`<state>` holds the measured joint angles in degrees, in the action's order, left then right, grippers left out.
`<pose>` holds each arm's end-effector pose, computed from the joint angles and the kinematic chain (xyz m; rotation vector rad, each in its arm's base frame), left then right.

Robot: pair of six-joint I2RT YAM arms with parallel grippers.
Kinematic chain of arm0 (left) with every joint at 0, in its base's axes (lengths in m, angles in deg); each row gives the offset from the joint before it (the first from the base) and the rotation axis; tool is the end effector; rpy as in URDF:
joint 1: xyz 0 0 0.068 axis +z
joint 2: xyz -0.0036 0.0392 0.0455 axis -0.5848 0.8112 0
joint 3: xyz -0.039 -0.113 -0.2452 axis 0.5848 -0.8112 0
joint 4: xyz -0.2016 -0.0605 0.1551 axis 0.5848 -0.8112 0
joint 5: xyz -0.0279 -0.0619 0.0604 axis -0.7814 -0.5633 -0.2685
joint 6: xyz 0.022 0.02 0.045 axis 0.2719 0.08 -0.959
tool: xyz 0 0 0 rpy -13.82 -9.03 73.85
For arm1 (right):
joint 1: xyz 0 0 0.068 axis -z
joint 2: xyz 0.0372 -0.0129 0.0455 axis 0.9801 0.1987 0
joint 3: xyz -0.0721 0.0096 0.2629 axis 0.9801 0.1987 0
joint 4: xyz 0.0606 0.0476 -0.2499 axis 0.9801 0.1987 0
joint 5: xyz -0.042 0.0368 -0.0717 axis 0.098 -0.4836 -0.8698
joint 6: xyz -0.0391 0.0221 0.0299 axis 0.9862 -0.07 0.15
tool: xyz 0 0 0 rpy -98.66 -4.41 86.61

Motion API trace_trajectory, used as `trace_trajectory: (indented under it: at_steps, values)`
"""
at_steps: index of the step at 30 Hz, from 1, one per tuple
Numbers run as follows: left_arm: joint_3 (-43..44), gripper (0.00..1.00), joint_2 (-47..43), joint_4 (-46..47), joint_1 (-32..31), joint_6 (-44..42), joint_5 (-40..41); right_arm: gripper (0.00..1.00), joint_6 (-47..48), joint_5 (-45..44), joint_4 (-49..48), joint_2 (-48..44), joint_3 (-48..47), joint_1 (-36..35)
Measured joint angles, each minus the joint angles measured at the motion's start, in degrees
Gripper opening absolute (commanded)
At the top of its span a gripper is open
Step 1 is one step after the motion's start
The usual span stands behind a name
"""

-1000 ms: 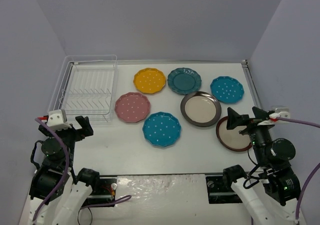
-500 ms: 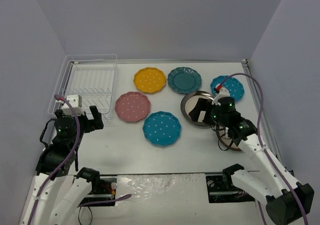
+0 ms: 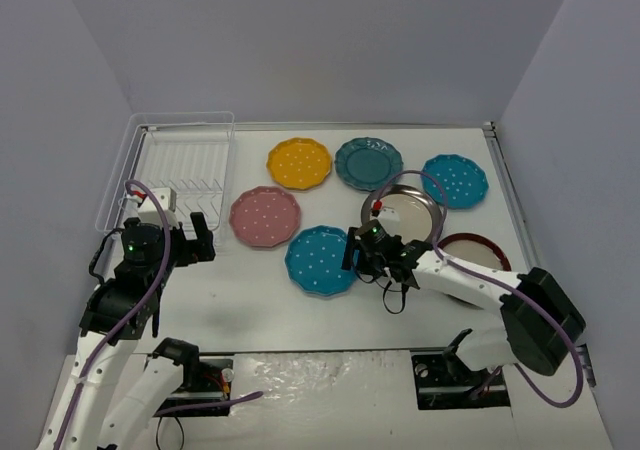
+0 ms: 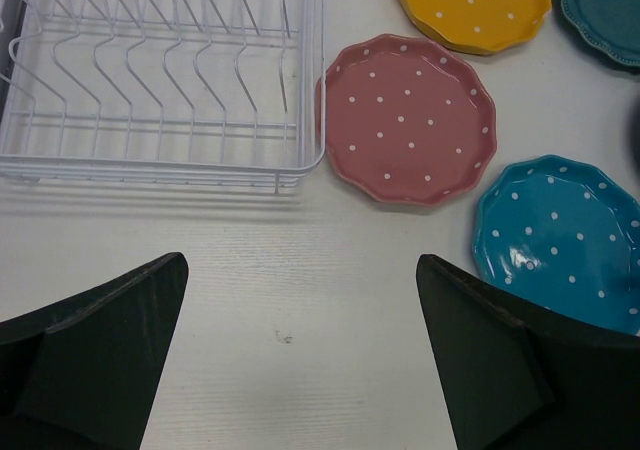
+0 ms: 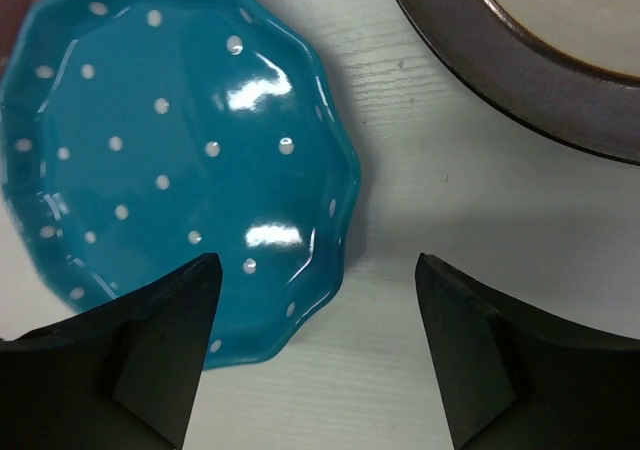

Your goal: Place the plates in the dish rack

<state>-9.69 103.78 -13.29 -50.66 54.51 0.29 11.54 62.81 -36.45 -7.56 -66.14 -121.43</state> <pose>0.1252 -0.0296 0.3479 -0.0991 1.9457 -0.2709 0.2056 0.1832 0.1970 0.1454 2.3367 0.6175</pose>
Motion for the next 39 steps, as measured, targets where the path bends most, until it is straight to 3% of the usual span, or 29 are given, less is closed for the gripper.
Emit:
trace_trajectory:
  at_steps: [5, 21, 25, 27, 33, 39]
  values:
    - [0.0, 0.97, -0.26, -0.13, 0.0, 0.14, -0.68, 0.62, -1.56, -2.8, -2.13, 5.71, -0.02, -0.76]
    - [0.37, 0.97, 2.74, -0.17, 0.0, 4.9, -4.67, 0.29, -2.33, -3.57, -7.34, 10.18, -0.19, -1.09]
    - [1.06, 0.97, 5.67, -0.07, -0.12, 7.1, -6.64, 0.06, -2.39, -4.03, -8.67, 10.78, -0.39, -1.04]
    - [1.09, 0.97, 7.21, -0.06, -0.51, 8.28, -7.61, 0.0, -2.54, -4.41, -9.5, 10.98, -0.48, -0.99]
    - [1.09, 0.97, 11.31, 0.47, -4.08, 11.51, -9.62, 0.0, -2.93, -3.99, -11.1, 10.21, 0.72, -1.02]
    - [-0.51, 0.97, 13.36, 5.29, -11.48, 16.58, -11.29, 0.0, -3.53, -2.03, -9.05, 2.54, 4.3, 0.22]
